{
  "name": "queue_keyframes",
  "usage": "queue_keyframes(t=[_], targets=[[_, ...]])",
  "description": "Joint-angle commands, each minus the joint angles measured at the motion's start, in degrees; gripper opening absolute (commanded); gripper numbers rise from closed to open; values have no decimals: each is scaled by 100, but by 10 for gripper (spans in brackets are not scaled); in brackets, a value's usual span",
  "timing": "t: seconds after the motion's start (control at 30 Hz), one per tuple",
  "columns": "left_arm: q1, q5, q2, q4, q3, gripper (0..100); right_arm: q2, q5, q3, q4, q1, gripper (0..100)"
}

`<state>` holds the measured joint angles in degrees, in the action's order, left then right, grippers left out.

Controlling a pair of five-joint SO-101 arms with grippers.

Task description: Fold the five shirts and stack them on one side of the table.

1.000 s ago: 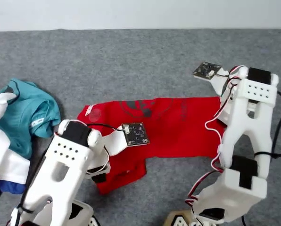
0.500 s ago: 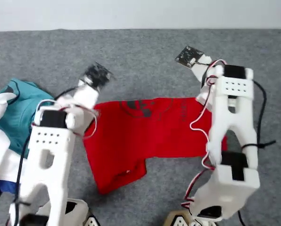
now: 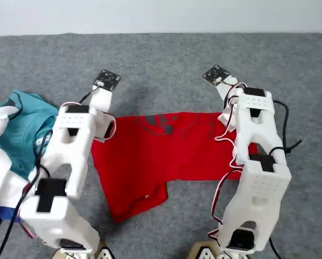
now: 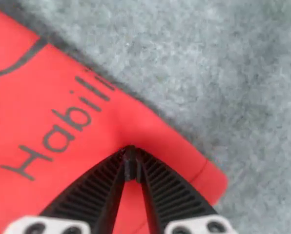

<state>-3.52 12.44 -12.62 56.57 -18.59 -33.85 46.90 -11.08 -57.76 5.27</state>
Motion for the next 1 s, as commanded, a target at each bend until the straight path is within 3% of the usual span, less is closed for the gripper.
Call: queue_keyframes(t=[0.0, 0.27, 0.43, 0.63, 0.97], targets=[[-149, 431, -79, 633, 699, 5, -4, -88, -765, -418, 145, 11], [-9, 580, 774, 1371, 1244, 5, 31, -141, -1855, -1736, 13, 11], [-62, 448, 1864, 1389, 1244, 5, 31, -642, -2778, -2791, -189, 10], [-492, 448, 2901, 2040, 1244, 5, 31, -1213, -3833, -4462, -620, 10], [-1785, 457, 3332, 2558, 1244, 5, 321, -1187, -3437, -4435, -435, 10]])
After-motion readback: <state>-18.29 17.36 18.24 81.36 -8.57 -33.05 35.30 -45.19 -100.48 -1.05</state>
